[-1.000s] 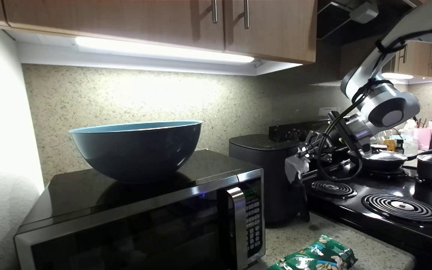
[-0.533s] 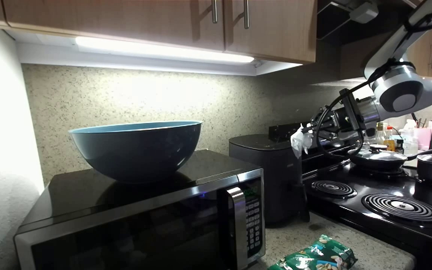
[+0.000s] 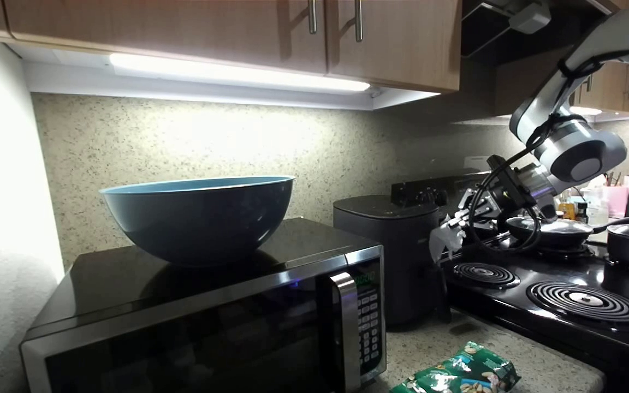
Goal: Use the white napkin from the counter to wipe the air fryer.
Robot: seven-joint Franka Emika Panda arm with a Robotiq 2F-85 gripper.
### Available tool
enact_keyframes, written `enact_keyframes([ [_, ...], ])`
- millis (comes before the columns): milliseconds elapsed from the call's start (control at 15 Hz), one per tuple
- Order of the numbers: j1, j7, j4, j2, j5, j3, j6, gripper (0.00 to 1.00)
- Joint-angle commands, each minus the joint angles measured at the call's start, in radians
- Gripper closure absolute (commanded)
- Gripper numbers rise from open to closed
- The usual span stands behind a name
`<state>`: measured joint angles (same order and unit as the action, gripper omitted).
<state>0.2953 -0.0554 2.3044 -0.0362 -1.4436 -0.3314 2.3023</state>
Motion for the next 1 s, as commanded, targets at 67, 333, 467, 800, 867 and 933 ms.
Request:
enact_keyframes([
  [67, 0.009, -0.080, -0.081, -0.096, 0.014, 0.006, -0.032, 1.00],
  [333, -0.009, -0.113, -0.156, -0.160, 0.035, 0.029, -0.053, 1.00],
  [467, -0.018, -0.137, -0.190, -0.201, 0.070, 0.037, -0.028, 1.00],
  [800, -0.006, -0.215, -0.243, -0.243, 0.145, 0.035, -0.063, 1.00],
  [867, 0.000, -0.204, -0.237, -0.223, 0.137, 0.035, -0.079, 1.00],
  [933, 0.004, -0.181, -0.223, -0.200, 0.127, 0.036, -0.089, 1.00],
])
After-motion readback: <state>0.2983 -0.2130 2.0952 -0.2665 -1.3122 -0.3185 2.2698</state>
